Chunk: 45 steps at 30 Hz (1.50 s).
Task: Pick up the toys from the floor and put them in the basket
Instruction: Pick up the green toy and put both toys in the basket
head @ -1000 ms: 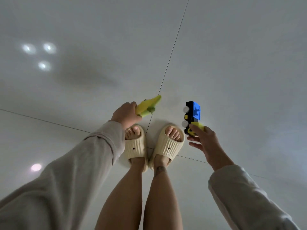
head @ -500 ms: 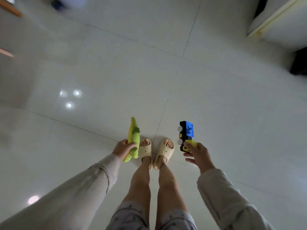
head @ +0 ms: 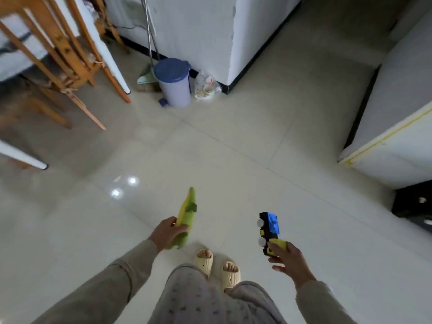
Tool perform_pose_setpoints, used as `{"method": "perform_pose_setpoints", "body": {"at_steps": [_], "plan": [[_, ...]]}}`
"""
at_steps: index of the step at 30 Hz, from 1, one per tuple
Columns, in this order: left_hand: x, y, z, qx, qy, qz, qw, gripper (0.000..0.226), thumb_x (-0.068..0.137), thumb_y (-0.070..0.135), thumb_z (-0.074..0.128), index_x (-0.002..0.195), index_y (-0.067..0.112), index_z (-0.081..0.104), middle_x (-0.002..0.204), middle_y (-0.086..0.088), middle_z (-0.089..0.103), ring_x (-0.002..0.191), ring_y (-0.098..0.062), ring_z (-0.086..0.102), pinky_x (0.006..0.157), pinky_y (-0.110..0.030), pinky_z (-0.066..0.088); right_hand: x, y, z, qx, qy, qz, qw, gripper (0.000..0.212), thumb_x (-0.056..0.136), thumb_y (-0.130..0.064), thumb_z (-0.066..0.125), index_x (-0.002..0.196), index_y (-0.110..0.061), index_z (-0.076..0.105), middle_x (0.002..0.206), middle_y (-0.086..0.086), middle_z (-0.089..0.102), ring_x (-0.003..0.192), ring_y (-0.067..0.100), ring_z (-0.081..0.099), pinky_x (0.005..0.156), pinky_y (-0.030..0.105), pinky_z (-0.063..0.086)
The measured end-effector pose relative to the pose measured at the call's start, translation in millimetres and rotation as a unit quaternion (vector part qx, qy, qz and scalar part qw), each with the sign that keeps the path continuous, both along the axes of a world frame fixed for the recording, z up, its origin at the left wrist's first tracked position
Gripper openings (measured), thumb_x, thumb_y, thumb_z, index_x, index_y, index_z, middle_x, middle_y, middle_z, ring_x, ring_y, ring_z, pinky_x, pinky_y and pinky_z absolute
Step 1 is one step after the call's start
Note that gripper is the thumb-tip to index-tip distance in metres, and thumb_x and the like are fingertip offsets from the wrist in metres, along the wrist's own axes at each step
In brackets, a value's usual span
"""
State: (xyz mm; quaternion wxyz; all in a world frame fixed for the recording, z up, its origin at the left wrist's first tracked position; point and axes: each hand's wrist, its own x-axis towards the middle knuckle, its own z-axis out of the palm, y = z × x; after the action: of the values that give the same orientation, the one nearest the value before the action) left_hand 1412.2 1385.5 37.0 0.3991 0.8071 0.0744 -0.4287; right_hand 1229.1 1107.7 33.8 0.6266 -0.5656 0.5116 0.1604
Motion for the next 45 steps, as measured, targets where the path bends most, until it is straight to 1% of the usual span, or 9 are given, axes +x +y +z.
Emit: {"method": "perform_pose_setpoints", "body": {"at_steps": [5,9,12,15,22,28,31,39,45], "plan": [[-71,38,-15,0.006,0.026,0.193,0.981,0.015,0.083,0.013,0.065,0.07,0.01,0.057,0.069,-0.008,0.056,0.058,-0.02,0.05,0.052,-0.026,0.039,-21,-10,-7,-0.013,0.019,0.066,0.998,0.012,0.084,-0.013,0.067,0.087,-0.009,0.056,0.075,0.012,0.063,0.063,0.024,0.058,0.055,0.029,0.047],[-135,61,-25,0.012,0.029,0.3,0.953,0.017,0.085,0.013,0.062,0.069,0.009,0.056,0.07,-0.008,0.055,0.058,-0.019,0.046,0.052,-0.025,0.036,-34,-14,-19,-0.055,0.05,0.148,0.986,0.022,0.082,-0.014,0.07,0.097,-0.004,0.056,0.081,0.015,0.062,0.067,0.028,0.059,0.057,0.031,0.047],[-174,74,-19,0.013,0.036,0.34,0.94,0.023,0.077,0.024,0.067,0.087,0.003,0.062,0.079,-0.012,0.058,0.065,-0.023,0.049,0.055,-0.026,0.038,-27,-7,-23,-0.039,0.066,0.212,0.974,0.029,0.082,-0.016,0.07,0.104,-0.004,0.057,0.097,0.019,0.062,0.082,0.032,0.062,0.064,0.035,0.05],[-210,94,-13,0.032,0.023,0.426,0.904,0.048,0.061,0.036,0.062,0.098,0.006,0.062,0.086,-0.014,0.063,0.07,-0.026,0.054,0.054,-0.026,0.04,-2,10,-27,-0.004,0.089,0.277,0.957,0.033,0.083,-0.017,0.069,0.11,-0.002,0.056,0.107,0.02,0.061,0.09,0.034,0.062,0.067,0.037,0.049],[-278,131,-25,0.077,0.023,0.605,0.792,0.031,0.084,0.013,0.064,0.112,0.003,0.055,0.109,-0.023,0.061,0.087,-0.03,0.056,0.058,-0.029,0.041,100,92,-17,-0.026,0.035,0.499,0.865,0.03,0.086,-0.02,0.065,0.11,-0.003,0.057,0.082,0.008,0.065,0.07,0.023,0.06,0.061,0.031,0.049],[-287,155,-46,0.074,0.062,0.677,0.73,0.034,0.085,0.012,0.063,0.116,0.0,0.056,0.116,-0.024,0.059,0.102,-0.037,0.057,0.073,-0.034,0.042,171,183,-8,-0.017,-0.006,0.572,0.82,0.029,0.087,-0.023,0.063,0.111,-0.008,0.056,0.092,0.01,0.065,0.076,0.023,0.062,0.065,0.031,0.051],[-275,181,-57,0.06,0.069,0.704,0.705,0.032,0.085,0.013,0.062,0.114,-0.001,0.058,0.116,-0.025,0.06,0.091,-0.032,0.055,0.065,-0.031,0.042,192,226,-12,-0.02,-0.002,0.595,0.804,0.03,0.086,-0.024,0.063,0.111,-0.009,0.055,0.093,0.01,0.065,0.078,0.024,0.063,0.069,0.032,0.052],[-203,300,-27,0.039,0.071,0.659,0.748,0.046,0.059,0.04,0.057,0.092,0.008,0.06,0.098,-0.017,0.063,0.085,-0.029,0.056,0.058,-0.03,0.039,237,328,-15,-0.055,0.037,0.651,0.756,0.028,0.087,-0.022,0.063,0.109,-0.007,0.055,0.086,0.007,0.066,0.075,0.023,0.062,0.067,0.032,0.052],[-150,384,-10,0.037,0.03,0.641,0.766,0.029,0.073,0.034,0.064,0.09,0.011,0.059,0.091,-0.012,0.062,0.083,-0.026,0.055,0.062,-0.03,0.039,281,386,-12,-0.065,0.044,0.651,0.755,0.024,0.087,-0.022,0.062,0.105,-0.007,0.056,0.089,0.013,0.065,0.077,0.027,0.06,0.066,0.032,0.049]]}}
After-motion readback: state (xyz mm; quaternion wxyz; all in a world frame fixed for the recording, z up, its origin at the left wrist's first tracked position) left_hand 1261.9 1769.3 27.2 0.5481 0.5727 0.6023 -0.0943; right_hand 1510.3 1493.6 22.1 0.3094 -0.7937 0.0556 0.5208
